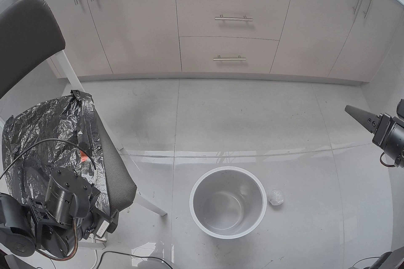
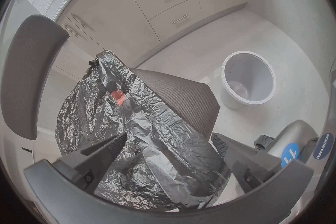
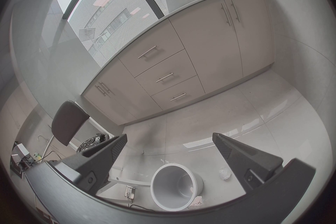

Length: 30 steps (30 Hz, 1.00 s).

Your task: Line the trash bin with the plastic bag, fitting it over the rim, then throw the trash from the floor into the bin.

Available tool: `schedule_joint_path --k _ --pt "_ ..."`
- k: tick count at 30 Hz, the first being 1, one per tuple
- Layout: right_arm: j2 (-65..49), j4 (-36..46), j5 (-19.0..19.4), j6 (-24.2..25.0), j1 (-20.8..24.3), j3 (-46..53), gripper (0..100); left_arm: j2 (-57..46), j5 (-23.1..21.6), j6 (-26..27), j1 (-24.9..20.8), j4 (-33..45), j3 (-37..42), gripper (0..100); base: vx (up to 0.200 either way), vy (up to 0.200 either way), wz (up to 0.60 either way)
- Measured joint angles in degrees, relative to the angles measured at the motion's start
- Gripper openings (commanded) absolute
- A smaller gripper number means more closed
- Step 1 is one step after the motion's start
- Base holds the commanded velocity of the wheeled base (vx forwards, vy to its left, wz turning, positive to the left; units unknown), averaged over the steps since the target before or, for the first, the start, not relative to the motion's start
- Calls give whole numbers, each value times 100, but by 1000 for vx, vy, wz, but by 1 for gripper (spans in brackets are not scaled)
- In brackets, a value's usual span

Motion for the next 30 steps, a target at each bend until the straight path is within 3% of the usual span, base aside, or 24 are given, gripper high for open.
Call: schedule_joint_path --k 11,30 --pt "46 0 0 5 0 -2 100 -79 315 21 -5 -9 102 100 0 0 0" --pt "73 0 -2 2 0 4 100 -188 405 29 -341 -15 369 100 0 0 0"
